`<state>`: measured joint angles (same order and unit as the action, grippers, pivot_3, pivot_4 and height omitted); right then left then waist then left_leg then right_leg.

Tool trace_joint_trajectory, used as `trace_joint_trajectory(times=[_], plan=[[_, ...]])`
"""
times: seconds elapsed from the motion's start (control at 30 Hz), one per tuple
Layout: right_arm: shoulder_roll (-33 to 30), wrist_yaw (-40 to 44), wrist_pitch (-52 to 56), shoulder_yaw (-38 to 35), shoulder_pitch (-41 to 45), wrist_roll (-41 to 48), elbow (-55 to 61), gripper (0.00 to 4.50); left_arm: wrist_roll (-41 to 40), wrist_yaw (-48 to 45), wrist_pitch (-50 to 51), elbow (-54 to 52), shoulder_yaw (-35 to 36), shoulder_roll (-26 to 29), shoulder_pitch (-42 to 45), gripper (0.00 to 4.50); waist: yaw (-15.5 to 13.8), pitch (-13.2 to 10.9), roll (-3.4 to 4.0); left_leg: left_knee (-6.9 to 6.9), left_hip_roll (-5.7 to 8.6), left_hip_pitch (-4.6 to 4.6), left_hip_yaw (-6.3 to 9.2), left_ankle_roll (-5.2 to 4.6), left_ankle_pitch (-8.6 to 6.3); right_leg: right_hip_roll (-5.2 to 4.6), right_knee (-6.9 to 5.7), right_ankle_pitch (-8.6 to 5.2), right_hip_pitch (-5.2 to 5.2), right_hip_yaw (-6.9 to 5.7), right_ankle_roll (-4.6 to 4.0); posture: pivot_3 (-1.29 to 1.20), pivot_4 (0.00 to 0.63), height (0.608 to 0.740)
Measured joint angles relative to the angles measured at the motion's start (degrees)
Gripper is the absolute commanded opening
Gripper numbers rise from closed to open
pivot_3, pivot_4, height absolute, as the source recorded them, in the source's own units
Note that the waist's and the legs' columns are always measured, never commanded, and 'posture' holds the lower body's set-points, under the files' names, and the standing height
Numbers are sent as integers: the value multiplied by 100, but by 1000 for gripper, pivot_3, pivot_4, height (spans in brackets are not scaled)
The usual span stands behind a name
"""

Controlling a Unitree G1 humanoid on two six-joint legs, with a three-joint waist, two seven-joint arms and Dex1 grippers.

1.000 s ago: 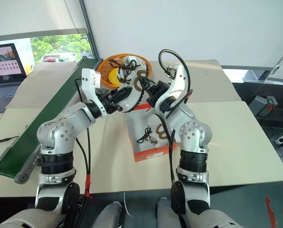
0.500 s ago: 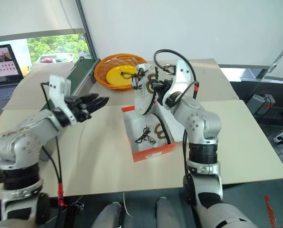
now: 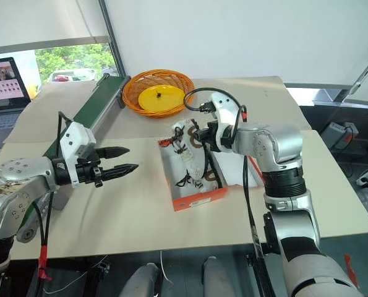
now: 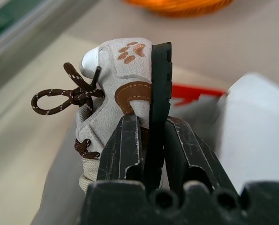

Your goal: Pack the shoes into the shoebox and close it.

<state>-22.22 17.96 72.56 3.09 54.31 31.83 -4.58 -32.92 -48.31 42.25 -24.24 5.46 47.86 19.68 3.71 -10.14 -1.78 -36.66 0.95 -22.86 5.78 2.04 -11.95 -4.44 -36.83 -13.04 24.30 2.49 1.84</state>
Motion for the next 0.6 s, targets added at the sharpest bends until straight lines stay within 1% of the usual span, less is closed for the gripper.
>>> trace_joint_trajectory(times=[0.13, 0.3, 0.47, 0.6], plan=[[25, 70, 2, 9, -143, -126, -103, 350, -5, -114, 0, -213, -78, 30, 43, 2840, -7, 0, 0, 0, 0, 0, 0, -4, -2, 0, 0, 0, 0, 0, 1, 0, 150, 740], [305, 113, -206, 13, -351, -224, -206, 350, -19, -167, 9, -342, -110, 59, 229, 2840, -12, 0, 0, 0, 0, 7, 0, -4, -2, 0, -2, -1, -8, 0, 1, 0, 150, 740], [381, 129, -332, 16, -351, -365, -305, 350, -46, -126, 20, -373, -114, 24, 246, 2840, -11, 1, 0, -1, 0, 20, 0, -4, -2, 1, -9, -1, -17, 0, 2, 0, 150, 740], [312, 198, -59, -46, -165, -365, -382, 350, -18, -69, 8, -374, -115, -12, 135, 2840, -14, 0, 0, -2, 0, 21, 0, -4, -2, 1, -14, -1, -14, 1, 2, 0, 150, 740]])
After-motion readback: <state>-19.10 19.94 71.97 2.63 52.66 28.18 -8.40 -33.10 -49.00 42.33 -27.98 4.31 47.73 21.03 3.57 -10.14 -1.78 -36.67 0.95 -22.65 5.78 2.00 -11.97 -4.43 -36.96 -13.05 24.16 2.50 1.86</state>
